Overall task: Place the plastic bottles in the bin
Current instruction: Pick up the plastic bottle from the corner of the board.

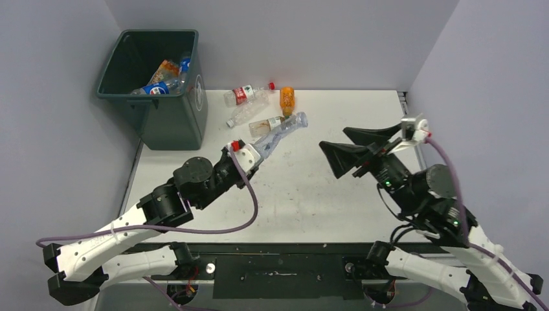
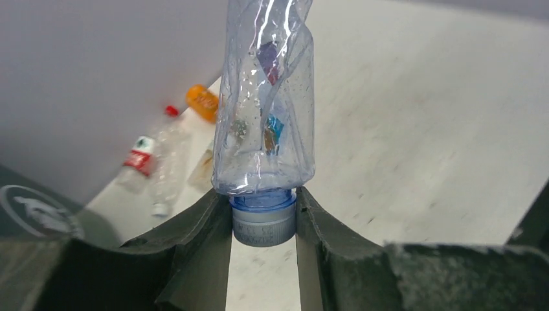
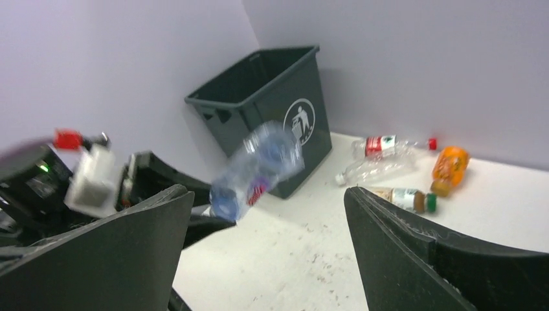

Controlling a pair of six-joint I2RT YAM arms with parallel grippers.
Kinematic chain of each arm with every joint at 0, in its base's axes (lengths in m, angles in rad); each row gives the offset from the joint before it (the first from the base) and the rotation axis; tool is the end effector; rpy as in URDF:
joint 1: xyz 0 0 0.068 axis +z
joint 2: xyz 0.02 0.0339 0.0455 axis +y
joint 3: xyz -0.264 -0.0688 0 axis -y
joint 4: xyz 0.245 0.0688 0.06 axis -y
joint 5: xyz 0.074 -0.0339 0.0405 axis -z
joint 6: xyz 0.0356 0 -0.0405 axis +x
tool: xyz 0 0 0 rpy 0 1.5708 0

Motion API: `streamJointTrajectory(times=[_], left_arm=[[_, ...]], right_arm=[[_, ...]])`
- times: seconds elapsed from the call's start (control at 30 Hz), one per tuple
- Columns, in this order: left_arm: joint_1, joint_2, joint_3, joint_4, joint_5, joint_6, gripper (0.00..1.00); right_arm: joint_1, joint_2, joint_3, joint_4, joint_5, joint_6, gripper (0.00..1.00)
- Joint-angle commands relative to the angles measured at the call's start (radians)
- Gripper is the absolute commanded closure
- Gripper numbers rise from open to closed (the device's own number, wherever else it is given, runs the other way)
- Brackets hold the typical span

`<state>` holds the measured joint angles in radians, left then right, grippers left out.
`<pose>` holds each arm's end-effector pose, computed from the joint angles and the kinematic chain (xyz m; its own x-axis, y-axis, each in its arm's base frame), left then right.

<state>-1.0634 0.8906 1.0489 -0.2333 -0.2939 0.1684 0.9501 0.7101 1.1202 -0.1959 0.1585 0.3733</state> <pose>0.1034 -0.1647 0.4085 0.0808 0.1848 -0.9794 0.6924 0.6964 0.1885 0.0786 0.1002 0.4615 -0.1451 0.4162 -0.8976 -0.7095 0.5885 0.3876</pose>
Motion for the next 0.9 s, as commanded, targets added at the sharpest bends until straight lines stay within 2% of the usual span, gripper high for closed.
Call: streamJointTrajectory(times=[0.0,0.1,0.27,0.37,0.57,0.73,0.87], left_arm=[[-0.041,-0.011,-0.003,-0.34,-0.104,0.508,1.0],[-0.099,-0.094,-0.123,-0.311,-0.071,0.827,1.0],[-0.162,-0.18,-0.307,-0.008,-0.113,1.29,1.0],[-0.164,-0.168,-0.3,0.036,-0.104,1.423,1.0],[-0.21,-0.175,-0.265,0.028,-0.039,1.526,1.0],[-0.283,-0.163,-0.217,0.004,-0.032,1.529,1.0],[-0.294,-0.157,-0.197,-0.008,-0.019,1.519,1.0]], right_arm=[[0.004,0.046,0.191,-0.325,0.042,-0.11,0.1],[0.004,0.088,0.254,-0.4,-0.024,-0.129,0.1],[0.004,0.197,0.3,-0.536,-0.326,-0.19,0.1],[0.004,0.246,0.274,-0.587,-0.417,-0.203,0.1],[0.004,0.284,0.175,-0.577,-0.582,-0.227,0.1],[0.004,0.32,0.153,-0.577,-0.597,-0.272,0.1],[0.004,0.346,0.144,-0.58,-0.587,-0.299,0.1]])
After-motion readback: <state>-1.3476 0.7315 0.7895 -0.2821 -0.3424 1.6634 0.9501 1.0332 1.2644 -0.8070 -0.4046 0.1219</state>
